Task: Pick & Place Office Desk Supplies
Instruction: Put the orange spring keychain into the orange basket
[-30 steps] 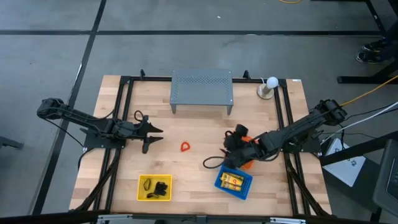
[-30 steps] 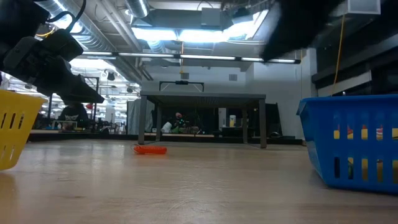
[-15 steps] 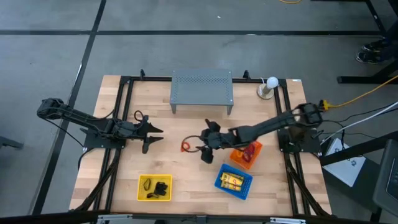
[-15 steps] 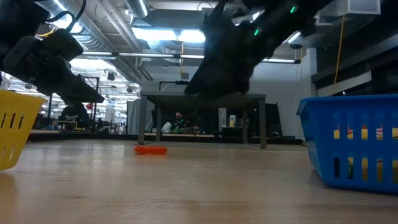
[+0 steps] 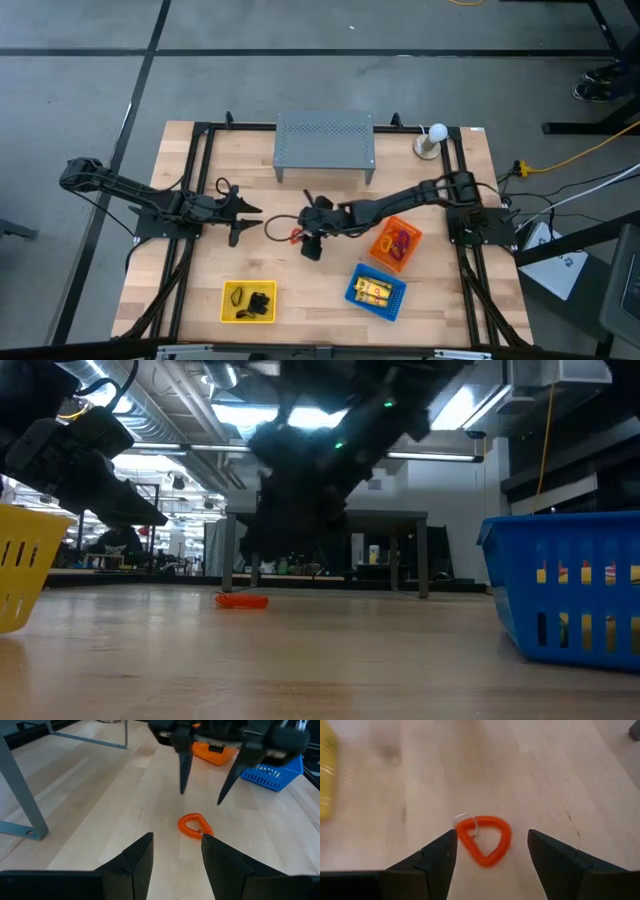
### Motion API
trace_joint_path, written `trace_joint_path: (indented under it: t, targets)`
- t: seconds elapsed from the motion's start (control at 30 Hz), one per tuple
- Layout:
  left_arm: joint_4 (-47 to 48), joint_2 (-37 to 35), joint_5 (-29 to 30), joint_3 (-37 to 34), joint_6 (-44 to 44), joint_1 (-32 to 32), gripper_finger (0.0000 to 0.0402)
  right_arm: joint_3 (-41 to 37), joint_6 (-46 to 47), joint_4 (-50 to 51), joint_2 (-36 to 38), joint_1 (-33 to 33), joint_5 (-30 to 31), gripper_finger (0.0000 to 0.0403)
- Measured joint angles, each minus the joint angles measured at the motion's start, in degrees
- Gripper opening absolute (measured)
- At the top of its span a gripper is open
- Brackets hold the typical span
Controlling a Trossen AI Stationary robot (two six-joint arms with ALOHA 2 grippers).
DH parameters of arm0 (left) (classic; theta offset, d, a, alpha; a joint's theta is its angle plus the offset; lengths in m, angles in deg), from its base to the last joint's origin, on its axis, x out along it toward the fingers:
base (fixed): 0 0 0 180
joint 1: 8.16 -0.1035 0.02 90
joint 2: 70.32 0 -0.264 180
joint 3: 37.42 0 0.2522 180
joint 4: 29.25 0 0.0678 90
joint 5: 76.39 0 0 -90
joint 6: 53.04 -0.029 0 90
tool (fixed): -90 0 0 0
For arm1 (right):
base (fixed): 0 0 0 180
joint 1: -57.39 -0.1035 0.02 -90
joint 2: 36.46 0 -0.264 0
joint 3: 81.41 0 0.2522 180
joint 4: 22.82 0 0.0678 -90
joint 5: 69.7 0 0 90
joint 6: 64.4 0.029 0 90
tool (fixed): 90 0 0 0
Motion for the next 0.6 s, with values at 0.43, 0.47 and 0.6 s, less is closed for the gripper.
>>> trace_joint_path:
  t: [0.43,0.47,0.6]
  targets:
    - [0.1,0.0,0.0,0.0,-0.3,0.0,0.0161,9.1,0.5,9.0,-9.2,1.1,0.3,0.0194]
    - [0.0,0.0,0.0,0.0,-0.3,0.0,0.0161,9.2,0.7,9.2,-9.2,1.2,0.6,0.0188]
    - [0.0,0.0,0.1,0.0,-0.3,0.0,0.0161,9.2,0.8,10.1,-9.2,1.7,0.8,0.0136]
